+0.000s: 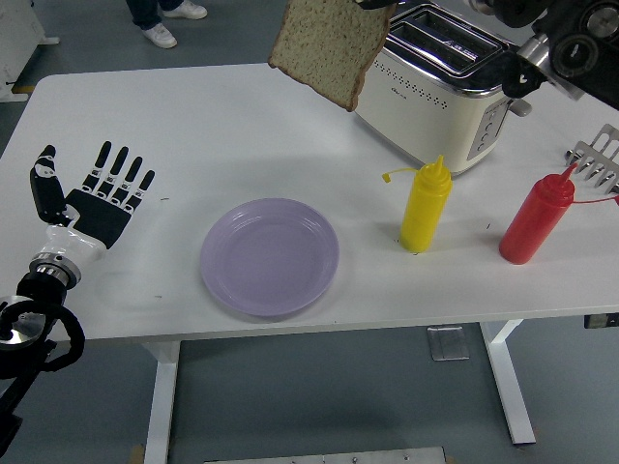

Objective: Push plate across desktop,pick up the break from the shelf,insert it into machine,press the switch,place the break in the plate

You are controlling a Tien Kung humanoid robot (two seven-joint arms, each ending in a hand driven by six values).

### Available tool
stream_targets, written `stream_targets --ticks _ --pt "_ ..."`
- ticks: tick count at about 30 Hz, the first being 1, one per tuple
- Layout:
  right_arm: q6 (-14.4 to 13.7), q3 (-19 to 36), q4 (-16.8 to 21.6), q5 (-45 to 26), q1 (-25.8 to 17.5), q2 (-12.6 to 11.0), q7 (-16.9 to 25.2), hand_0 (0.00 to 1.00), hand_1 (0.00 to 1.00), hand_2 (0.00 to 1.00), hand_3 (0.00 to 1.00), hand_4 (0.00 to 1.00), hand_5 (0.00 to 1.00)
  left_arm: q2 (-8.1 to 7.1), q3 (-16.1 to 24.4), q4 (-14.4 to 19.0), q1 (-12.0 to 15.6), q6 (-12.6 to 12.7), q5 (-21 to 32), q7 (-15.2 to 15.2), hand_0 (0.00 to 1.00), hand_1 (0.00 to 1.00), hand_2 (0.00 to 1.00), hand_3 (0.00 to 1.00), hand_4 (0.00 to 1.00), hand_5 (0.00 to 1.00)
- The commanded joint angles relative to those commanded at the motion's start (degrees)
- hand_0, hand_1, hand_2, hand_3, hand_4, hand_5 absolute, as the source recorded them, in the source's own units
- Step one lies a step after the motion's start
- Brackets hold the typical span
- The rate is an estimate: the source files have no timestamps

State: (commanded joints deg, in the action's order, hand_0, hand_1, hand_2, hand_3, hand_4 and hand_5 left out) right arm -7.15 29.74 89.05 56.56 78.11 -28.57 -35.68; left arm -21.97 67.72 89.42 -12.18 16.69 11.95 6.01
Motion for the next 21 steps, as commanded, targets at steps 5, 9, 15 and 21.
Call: stream_targets --ticks 5,9,15,21 --pt "-1.0 -2.8 4.72 -4.66 -0.4 0.8 0.19 0.306 0.396 0.338 0.499 0.147 0.002 -0.01 0.17 -0.06 0.19 -0.1 0.15 -0.08 0.832 0.789 0.773 0.754 0.767 0.998" --pt "-2.02 -5.67 6.41 -6.88 -0.88 2.07 2.4 0.303 0.394 0.337 0.495 0.146 0.002 -0.02 0.45 -0.14 0.39 -0.17 0.21 -0.12 0.832 0.789 0.773 0.754 0.767 0.998" --pt "-1.36 -9.77 6.56 -8.68 -1.6 4.18 8.82 0.306 0.395 0.34 0.495 0.033 0.002 0.06 0.54 -0.42 0.32 -0.3 0.37 -0.23 0.833 0.787 0.773 0.754 0.768 0.998" --pt "-0.07 -13.98 6.44 -9.76 -1.85 6.58 14.77 0.307 0.396 0.342 0.494 0.002 0.002 0.07 0.73 -0.55 0.14 -0.43 0.7 -0.35 0.833 0.788 0.773 0.754 0.768 0.998"
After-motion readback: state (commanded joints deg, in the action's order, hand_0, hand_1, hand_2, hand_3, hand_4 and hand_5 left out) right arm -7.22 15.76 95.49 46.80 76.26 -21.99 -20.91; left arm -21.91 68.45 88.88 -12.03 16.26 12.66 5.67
